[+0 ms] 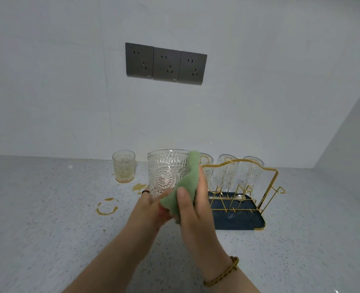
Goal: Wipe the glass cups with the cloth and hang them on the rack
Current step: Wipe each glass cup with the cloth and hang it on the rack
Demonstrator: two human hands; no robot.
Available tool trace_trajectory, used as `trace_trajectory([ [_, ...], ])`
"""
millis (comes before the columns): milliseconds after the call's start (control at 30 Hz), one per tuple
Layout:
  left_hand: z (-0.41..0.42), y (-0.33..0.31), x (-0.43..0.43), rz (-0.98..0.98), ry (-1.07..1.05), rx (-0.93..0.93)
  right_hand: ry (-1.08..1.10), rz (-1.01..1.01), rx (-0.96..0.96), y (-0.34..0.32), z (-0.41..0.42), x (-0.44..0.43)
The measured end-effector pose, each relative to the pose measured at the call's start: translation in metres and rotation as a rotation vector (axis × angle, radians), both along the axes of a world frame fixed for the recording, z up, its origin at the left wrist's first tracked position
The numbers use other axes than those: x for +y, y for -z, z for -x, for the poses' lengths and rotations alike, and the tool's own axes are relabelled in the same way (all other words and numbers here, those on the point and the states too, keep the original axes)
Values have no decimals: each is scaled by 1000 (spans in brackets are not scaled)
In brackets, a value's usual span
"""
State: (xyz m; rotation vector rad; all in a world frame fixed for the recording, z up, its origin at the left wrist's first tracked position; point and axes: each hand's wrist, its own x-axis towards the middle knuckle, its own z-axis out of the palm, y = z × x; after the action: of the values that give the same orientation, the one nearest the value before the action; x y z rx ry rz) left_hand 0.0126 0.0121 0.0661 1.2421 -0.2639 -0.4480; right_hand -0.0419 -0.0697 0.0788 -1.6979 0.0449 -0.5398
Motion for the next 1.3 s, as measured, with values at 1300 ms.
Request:
trace_trajectory([
  [1300, 4, -13, 3, 137, 129, 6, -14, -229, 12, 8, -2, -2],
])
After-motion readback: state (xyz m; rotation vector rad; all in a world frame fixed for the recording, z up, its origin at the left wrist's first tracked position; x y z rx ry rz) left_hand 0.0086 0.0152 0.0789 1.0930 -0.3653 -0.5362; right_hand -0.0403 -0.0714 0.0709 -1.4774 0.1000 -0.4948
